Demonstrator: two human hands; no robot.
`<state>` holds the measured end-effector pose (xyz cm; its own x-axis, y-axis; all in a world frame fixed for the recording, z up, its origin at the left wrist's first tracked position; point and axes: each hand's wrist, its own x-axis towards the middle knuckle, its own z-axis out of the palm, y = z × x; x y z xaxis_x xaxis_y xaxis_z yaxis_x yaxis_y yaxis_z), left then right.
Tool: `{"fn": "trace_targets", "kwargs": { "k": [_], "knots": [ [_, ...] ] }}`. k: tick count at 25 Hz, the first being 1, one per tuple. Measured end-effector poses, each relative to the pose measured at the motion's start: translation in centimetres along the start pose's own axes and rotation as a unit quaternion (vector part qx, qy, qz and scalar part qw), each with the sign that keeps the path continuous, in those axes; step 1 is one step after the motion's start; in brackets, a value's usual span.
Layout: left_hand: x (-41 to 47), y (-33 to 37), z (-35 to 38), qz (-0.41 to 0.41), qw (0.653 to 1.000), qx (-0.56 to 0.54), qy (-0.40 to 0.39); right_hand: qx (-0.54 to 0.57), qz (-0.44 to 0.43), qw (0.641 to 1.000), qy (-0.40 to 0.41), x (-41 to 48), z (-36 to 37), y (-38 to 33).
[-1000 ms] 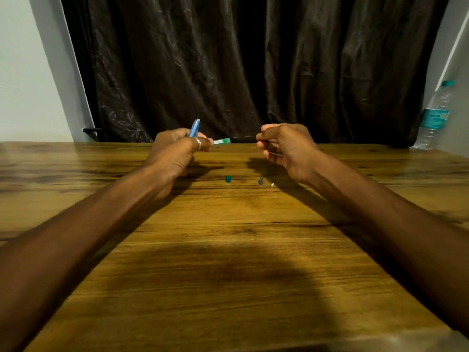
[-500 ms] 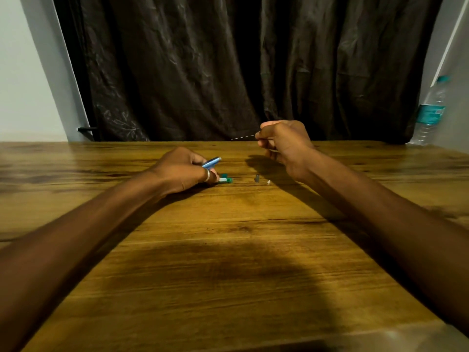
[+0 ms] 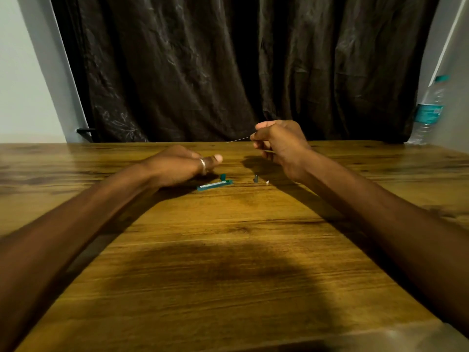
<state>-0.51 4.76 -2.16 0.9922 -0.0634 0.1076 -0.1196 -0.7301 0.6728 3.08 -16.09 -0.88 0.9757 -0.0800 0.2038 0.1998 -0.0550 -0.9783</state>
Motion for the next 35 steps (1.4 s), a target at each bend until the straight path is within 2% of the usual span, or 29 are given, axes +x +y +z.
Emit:
{"fn": "trace_targets", "kwargs": {
  "k": [3, 9, 15, 20, 35],
  "knots": [
    [0.1, 0.3, -0.2, 0.028, 0.997, -0.065, 0.015, 0.002, -0.006, 1.0, 0.0, -0.1, 0.0, -0.1],
    [-0.4, 0.4, -0.1, 0.079, 0.992, -0.097, -0.002, -0.005, -0.022, 1.0, -0.014, -0.4, 0.2, -0.3],
    [-0.4, 0.5, 0.3, 0.086, 0.988, -0.128, 0.014, -0.027, -0.055, 0.997, -0.047, -0.1, 0.5, 0.0],
    [-0.5, 0.6, 0.2, 0.087, 0.987, -0.137, 0.019, -0.045, -0.07, 0.996, -0.039, 0.2, 0.6, 0.2],
    [-0.6, 0.8, 0.6, 0.07, 0.983, -0.168, 0.009, -0.064, -0.072, 0.994, -0.052, 0.0, 1.0, 0.4]
  ]
}}
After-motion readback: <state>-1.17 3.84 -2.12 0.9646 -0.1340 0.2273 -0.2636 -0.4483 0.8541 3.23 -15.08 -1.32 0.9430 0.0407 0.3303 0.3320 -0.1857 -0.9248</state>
